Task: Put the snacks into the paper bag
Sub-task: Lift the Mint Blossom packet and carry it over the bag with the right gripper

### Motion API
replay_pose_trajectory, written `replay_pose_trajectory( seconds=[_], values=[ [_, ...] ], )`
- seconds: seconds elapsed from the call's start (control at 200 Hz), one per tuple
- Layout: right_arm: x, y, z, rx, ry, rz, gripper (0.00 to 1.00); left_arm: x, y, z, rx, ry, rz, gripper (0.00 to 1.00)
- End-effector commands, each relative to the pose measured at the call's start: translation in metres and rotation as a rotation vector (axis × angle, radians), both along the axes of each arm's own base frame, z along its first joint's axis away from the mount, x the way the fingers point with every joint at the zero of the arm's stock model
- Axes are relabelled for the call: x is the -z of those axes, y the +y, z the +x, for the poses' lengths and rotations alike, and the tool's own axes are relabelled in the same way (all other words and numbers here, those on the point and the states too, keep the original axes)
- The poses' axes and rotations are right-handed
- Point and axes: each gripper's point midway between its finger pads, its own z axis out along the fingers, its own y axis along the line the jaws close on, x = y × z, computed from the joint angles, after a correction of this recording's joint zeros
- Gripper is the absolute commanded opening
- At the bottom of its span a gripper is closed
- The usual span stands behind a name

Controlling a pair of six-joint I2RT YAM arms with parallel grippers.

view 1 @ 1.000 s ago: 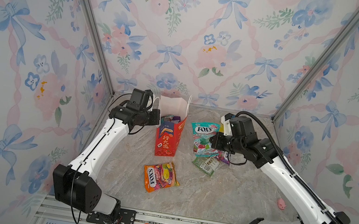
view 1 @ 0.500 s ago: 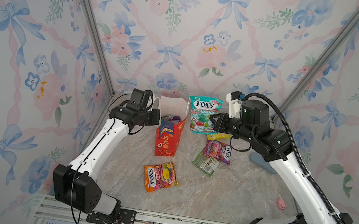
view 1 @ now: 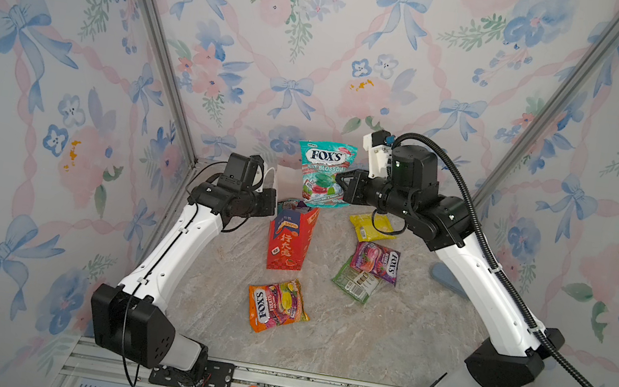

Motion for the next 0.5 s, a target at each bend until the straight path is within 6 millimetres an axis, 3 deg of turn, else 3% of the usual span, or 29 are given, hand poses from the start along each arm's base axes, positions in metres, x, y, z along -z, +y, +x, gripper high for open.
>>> replay_pose_trajectory(
  seconds=[0.0,0.495],
  values=[
    [-0.024,0.017,0.004,-0.039,-0.073,0.041,0.0,0.013,-0.004,-0.008,0.009,0.06,-0.005,0.0],
    [-0.013,0.052,0.041,-0.044,-0.092,0.008,0.0,0.013,-0.003,-0.01,0.009,0.056,-0.002,0.0]
  ],
)
